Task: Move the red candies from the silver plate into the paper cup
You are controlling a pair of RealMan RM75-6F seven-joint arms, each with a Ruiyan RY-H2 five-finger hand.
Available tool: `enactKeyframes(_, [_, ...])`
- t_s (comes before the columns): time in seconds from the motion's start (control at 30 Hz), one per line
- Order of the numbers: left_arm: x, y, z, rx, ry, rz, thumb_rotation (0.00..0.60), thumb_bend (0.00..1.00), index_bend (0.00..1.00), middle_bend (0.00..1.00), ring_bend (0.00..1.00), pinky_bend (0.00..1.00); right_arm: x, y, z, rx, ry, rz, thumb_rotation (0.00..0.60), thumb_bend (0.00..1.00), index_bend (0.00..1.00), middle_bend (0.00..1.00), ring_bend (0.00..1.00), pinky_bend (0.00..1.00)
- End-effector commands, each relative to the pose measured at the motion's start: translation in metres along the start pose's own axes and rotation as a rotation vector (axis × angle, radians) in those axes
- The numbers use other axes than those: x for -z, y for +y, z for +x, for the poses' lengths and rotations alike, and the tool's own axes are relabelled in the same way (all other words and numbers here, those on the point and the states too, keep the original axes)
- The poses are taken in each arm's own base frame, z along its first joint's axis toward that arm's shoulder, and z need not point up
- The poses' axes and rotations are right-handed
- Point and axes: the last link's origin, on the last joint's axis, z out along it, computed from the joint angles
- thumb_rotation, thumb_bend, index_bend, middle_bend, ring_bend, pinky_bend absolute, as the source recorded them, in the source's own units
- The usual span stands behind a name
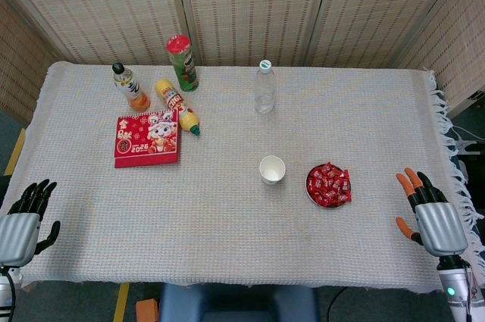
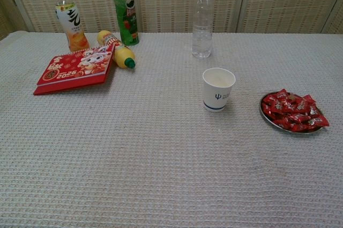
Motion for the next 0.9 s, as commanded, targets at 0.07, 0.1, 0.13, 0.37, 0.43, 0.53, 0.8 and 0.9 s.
enactKeyframes(0.07, [-0.002,0.000,-0.001,0.001,-0.007,0.000,0.600,0.44,0.00,0.00,0.00,0.25,0.000,0.001,-0.001,0.004,-0.005,-0.004,0.600,0.21,0.00,0.00,0.00,0.22])
enactKeyframes(0.1, [-0.003,0.000,-0.002,0.002,-0.009,0.000,0.600,0.44,0.00,0.00,0.00,0.25,0.000,0.001,-0.002,0.007,-0.009,-0.004,0.600,0.21,0.00,0.00,0.00,0.20])
enactKeyframes(0.13, [-0.004,0.001,-0.001,0.004,-0.007,-0.002,0.600,0.44,0.00,0.00,0.00,0.25,0.000,0.001,-0.003,0.010,-0.013,-0.006,0.600,0.21,0.00,0.00,0.00,0.19])
enactKeyframes(0.37, [-0.004,0.001,0.000,0.012,0.001,-0.007,0.600,0.44,0.00,0.00,0.00,0.25,-0.002,0.001,-0.005,0.013,-0.018,-0.009,0.600,0.21,0.00,0.00,0.00,0.09])
enactKeyframes(0.43, [-0.003,0.000,-0.001,0.017,-0.004,-0.002,0.600,0.44,0.00,0.00,0.00,0.25,-0.008,-0.001,-0.008,0.019,-0.033,-0.004,0.600,0.21,0.00,0.00,0.00,0.06])
enactKeyframes(0.53, [-0.006,-0.001,-0.001,0.023,-0.010,0.001,0.600,0.44,0.00,0.00,0.00,0.25,-0.032,-0.009,-0.007,0.059,-0.067,0.036,0.600,0.21,0.00,0.00,0.00,0.09])
enactKeyframes(0.8, [-0.006,-0.002,0.000,0.035,-0.017,-0.005,0.600,0.44,0.00,0.00,0.00,0.25,-0.099,-0.037,-0.013,0.128,-0.198,0.144,0.600,0.21,0.00,0.00,0.64,0.87])
enactKeyframes(0.9, [-0.007,-0.003,0.000,0.038,-0.024,-0.005,0.600,0.44,0.00,0.00,0.00,0.25,-0.106,-0.049,-0.017,0.135,-0.217,0.199,0.600,0.21,0.00,0.00,0.67,0.89])
